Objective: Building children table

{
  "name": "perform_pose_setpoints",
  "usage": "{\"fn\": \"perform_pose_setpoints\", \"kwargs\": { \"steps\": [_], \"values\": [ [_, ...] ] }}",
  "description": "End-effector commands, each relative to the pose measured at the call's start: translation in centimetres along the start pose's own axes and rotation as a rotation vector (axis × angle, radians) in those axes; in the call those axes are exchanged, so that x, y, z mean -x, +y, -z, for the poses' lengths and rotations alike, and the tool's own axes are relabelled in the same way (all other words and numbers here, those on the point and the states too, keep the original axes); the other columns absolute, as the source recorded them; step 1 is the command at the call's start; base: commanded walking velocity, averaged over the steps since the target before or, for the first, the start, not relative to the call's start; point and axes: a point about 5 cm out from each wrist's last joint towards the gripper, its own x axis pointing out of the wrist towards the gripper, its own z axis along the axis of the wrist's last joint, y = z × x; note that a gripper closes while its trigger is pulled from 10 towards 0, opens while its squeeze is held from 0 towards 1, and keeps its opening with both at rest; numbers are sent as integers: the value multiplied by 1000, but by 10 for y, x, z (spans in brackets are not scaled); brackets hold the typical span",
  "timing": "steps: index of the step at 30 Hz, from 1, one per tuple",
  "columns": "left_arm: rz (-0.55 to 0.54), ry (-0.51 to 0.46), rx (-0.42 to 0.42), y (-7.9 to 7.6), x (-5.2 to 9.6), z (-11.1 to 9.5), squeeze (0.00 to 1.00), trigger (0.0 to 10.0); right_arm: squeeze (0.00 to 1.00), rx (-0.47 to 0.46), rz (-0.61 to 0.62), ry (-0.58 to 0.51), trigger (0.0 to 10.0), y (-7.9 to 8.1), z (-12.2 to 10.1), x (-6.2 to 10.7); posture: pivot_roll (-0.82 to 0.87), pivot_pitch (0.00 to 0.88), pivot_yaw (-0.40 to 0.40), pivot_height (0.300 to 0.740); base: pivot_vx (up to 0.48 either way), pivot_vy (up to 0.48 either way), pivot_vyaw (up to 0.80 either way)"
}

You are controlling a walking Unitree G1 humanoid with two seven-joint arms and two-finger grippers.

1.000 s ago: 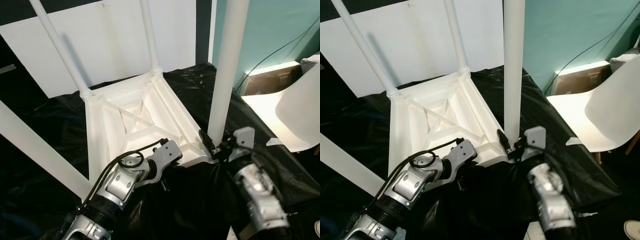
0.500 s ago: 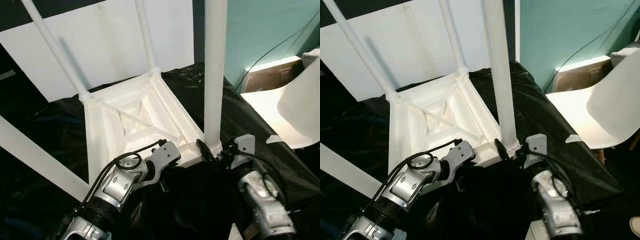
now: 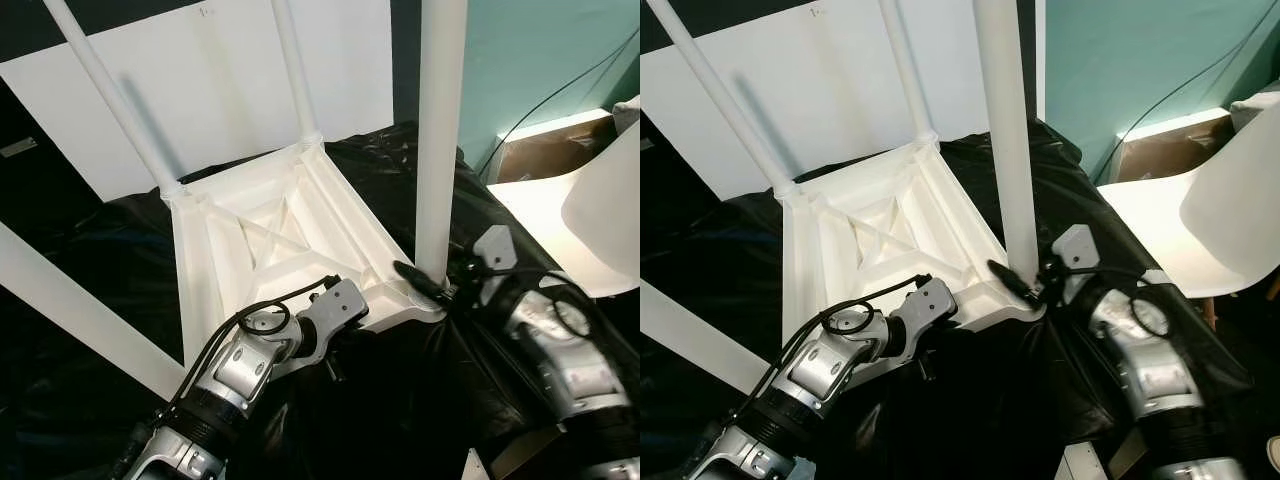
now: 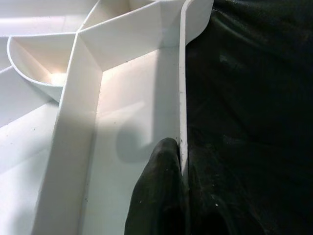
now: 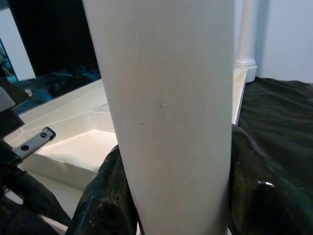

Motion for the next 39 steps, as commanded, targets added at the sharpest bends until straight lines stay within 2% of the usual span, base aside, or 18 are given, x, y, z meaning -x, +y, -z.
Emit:
{"fn": "perform_pose_setpoints", "kwargs": {
  "steps": [1,7,8,9,10,12,13,15,19,20,21,23,24,27,28,37,38,39],
  "values": [
    [-50,95,92,-2,-2,28,0,10000,0,-84,-120,73,0,17,18,-2,-31,0,150,740,0,0,0],
    [-51,121,89,0,0,37,0,10000,0,-141,-101,70,0,30,23,1,-57,0,140,740,0,0,0],
    [-53,124,93,0,0,38,0,10000,0,-143,-4,29,0,34,23,-2,-60,0,142,740,0,0,0],
    [-49,118,99,-1,-1,37,0,10000,0,-147,174,-17,0,35,21,-6,-60,0,146,740,0,0,0],
    [-49,118,99,-1,-1,37,0,10000,0,-147,174,-17,0,35,21,-6,-60,0,146,740,0,0,0],
    [-41,108,104,-2,-2,34,0,10000,0,-141,435,-69,0,37,18,-6,-57,0,145,740,0,0,0],
    [-41,108,104,-2,-2,34,0,10000,0,-141,435,-69,0,37,18,-6,-57,0,145,740,0,0,0],
    [-39,109,102,-3,-2,34,0,10000,0,-138,537,-82,0,48,17,-7,-48,0,141,740,0,0,0],
    [-48,116,102,-3,0,35,0,10000,0,-131,565,-66,0,48,18,-6,-36,0,141,740,0,0,0],
    [-51,116,103,-3,1,36,0,10000,0,-129,555,-51,3647,44,19,-6,-29,0,136,740,0,0,0],
    [-55,119,104,-3,2,37,0,10000,729,-137,530,-42,10000,41,21,-6,-19,0,131,740,0,0,0],
    [-57,120,104,-3,2,37,0,10000,729,-145,513,-37,10000,40,22,-5,-19,0,131,740,0,0,0],
    [-62,121,105,-3,3,38,0,10000,1000,-170,457,-37,10000,40,23,-8,-14,0,125,740,0,0,0],
    [-73,119,111,-2,3,39,0,10000,1000,-190,330,-48,10000,41,22,-14,-14,0,124,740,0,0,0],
    [-75,117,114,-2,2,38,0,10000,0,-184,236,-55,10000,37,19,-18,-14,0,123,740,0,0,0],
    [-81,113,109,-2,0,37,0,10000,0,-94,-4,-20,10000,17,8,-20,-15,0,107,740,0,0,0],
    [-82,112,109,-2,-1,37,0,10000,0,-93,-67,7,0,17,10,-17,-15,0,105,740,0,0,0],
    [-82,110,110,-2,-1,36,0,10000,0,-107,-131,36,0,19,13,-13,-15,0,105,740,0,0,0]
  ]
}}
